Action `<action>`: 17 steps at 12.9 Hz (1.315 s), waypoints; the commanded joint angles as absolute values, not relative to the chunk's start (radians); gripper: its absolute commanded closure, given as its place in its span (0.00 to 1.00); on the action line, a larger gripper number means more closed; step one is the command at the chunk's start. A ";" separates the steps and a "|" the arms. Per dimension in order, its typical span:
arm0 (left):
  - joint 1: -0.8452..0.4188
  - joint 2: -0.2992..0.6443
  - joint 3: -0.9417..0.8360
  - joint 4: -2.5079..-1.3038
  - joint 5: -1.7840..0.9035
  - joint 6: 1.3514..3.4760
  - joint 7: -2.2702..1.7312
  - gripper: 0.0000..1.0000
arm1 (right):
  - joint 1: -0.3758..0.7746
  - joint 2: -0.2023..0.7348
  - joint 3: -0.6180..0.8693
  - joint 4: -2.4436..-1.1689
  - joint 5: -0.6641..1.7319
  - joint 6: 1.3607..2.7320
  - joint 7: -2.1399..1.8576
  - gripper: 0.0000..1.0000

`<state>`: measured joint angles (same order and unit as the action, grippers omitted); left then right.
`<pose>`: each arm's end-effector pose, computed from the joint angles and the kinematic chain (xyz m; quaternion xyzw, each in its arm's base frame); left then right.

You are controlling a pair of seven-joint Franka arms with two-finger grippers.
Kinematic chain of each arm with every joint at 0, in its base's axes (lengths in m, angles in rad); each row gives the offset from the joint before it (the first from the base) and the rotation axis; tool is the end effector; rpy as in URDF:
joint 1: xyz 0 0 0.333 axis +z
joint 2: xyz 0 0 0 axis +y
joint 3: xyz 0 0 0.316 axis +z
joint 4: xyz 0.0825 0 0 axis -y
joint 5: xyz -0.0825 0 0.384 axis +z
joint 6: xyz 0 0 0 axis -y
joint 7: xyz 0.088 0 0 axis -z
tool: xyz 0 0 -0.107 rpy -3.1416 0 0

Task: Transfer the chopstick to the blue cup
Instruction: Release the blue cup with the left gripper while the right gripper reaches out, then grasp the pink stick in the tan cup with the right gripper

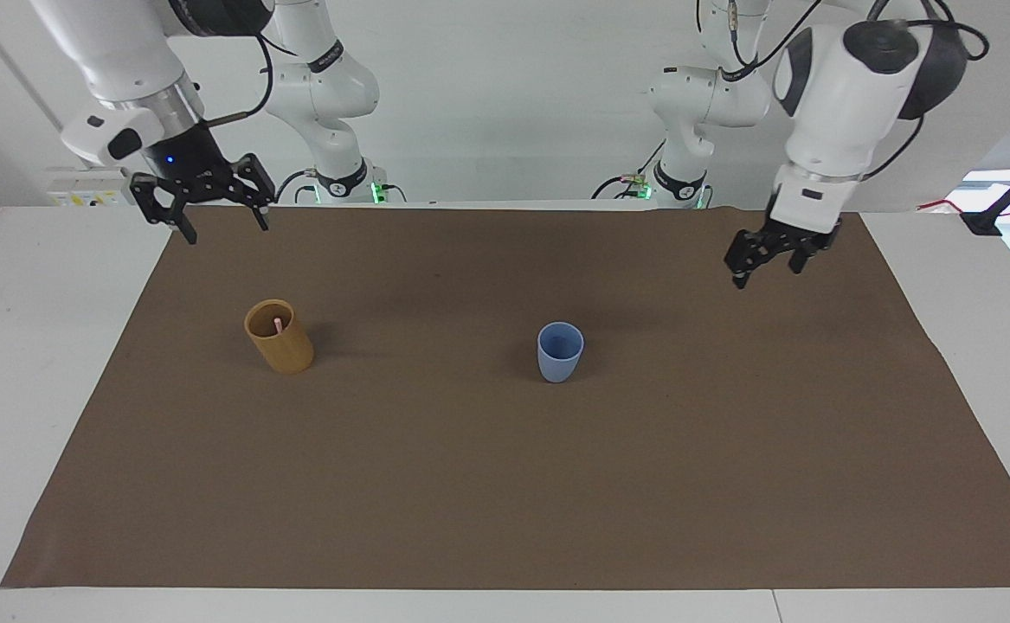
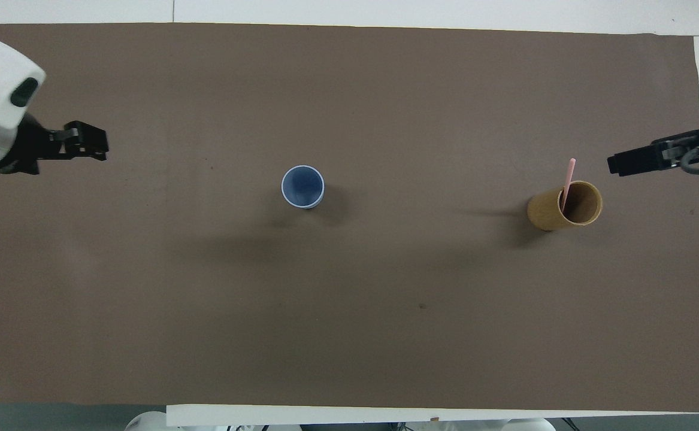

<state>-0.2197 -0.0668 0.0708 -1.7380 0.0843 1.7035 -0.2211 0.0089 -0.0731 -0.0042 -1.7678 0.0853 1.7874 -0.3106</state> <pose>0.5384 -0.0716 0.5935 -0.9986 -0.0311 -0.0231 0.0359 0.5480 0.0098 0.5905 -0.9868 -0.1495 -0.0522 0.0346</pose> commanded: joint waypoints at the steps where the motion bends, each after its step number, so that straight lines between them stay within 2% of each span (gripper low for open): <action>1: -0.097 -0.051 0.057 -1.649 0.078 1.614 -0.021 0.01 | -0.009 -0.087 -0.008 -1.899 0.115 1.883 -0.444 0.00; 3: -0.040 -0.038 0.057 -1.626 0.039 1.600 0.063 0.01 | -0.005 -0.049 -0.006 -1.950 0.117 2.006 -0.411 0.01; 6: -0.035 -0.041 0.055 -1.637 0.018 1.582 0.064 0.01 | -0.003 -0.009 -0.006 -1.976 0.117 2.032 -0.406 0.04; 8: -0.043 -0.043 0.051 -1.637 0.017 1.572 0.064 0.01 | 0.006 -0.008 -0.006 -2.038 0.117 2.135 -0.426 0.09; 11: -0.040 -0.029 0.051 -1.621 -0.033 1.575 0.055 0.01 | 0.006 -0.014 -0.006 -2.066 0.117 2.146 -0.451 0.26; 13: -0.038 0.094 0.052 -1.457 -0.034 1.492 0.055 0.01 | 0.006 -0.012 -0.006 -2.066 0.117 2.149 -0.457 0.29; 14: -0.035 0.122 0.051 -1.415 -0.035 1.479 0.058 0.01 | 0.006 -0.012 -0.006 -2.066 0.117 2.145 -0.459 0.31; 17: -0.043 0.115 0.049 -1.431 -0.032 1.486 0.067 0.00 | 0.005 -0.015 -0.006 -2.066 0.117 2.097 -0.492 0.35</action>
